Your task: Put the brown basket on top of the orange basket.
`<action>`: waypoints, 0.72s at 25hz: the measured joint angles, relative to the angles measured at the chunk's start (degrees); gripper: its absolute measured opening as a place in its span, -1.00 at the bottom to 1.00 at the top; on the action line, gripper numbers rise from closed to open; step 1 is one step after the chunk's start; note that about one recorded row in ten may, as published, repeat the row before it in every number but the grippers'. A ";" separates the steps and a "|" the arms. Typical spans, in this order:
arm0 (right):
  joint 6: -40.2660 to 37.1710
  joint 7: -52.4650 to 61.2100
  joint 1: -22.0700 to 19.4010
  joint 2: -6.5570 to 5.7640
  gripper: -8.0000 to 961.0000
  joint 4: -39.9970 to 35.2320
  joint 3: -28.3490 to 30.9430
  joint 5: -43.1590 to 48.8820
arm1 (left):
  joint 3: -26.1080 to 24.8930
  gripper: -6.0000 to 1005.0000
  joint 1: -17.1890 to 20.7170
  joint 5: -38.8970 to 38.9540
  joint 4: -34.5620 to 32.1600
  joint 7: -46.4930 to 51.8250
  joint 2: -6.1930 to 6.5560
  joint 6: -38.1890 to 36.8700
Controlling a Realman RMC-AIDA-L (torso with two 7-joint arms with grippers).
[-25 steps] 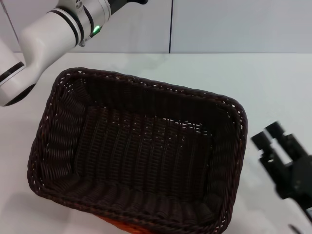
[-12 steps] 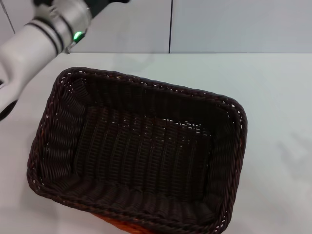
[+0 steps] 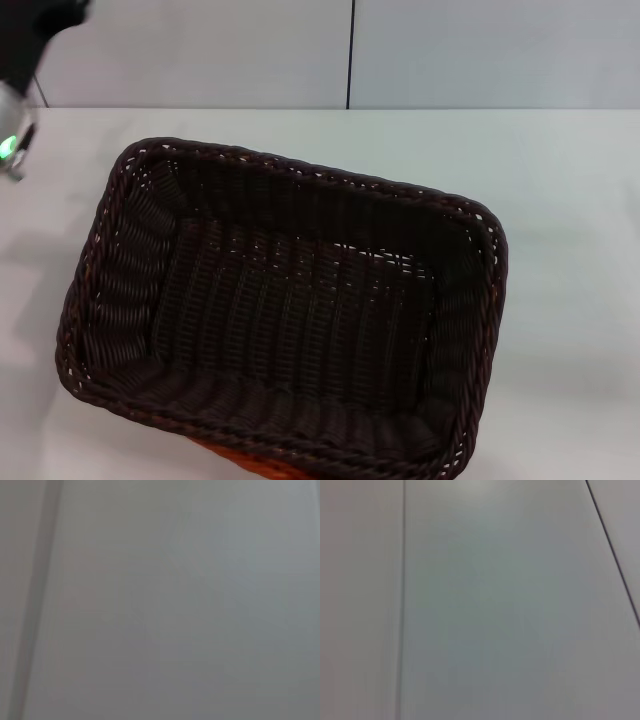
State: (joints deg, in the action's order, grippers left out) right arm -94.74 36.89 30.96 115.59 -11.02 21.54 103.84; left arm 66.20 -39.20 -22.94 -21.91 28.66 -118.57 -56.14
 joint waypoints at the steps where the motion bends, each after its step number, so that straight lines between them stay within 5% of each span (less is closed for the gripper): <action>1: 2.76 -1.34 1.86 -0.46 0.10 -0.36 0.49 -1.35 | -0.01 0.68 2.39 4.54 1.18 -1.65 0.01 -4.13; 2: 4.26 -2.48 2.72 -0.53 0.10 -0.45 0.47 -2.59 | -0.20 0.68 6.27 11.39 4.43 -1.89 0.21 -9.17; 9: 12.36 -8.59 7.27 -0.30 0.10 0.06 0.80 -6.19 | -0.61 0.68 11.11 15.10 6.37 -0.85 0.49 -11.36; 18: 17.33 -14.85 10.87 0.65 0.10 3.90 0.71 -13.45 | -6.96 0.68 12.28 14.65 7.79 -2.34 1.10 -10.93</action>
State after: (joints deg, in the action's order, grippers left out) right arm -77.41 22.04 41.83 116.24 -7.12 22.25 90.38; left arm 59.23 -26.92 -8.29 -14.12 26.33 -117.46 -67.07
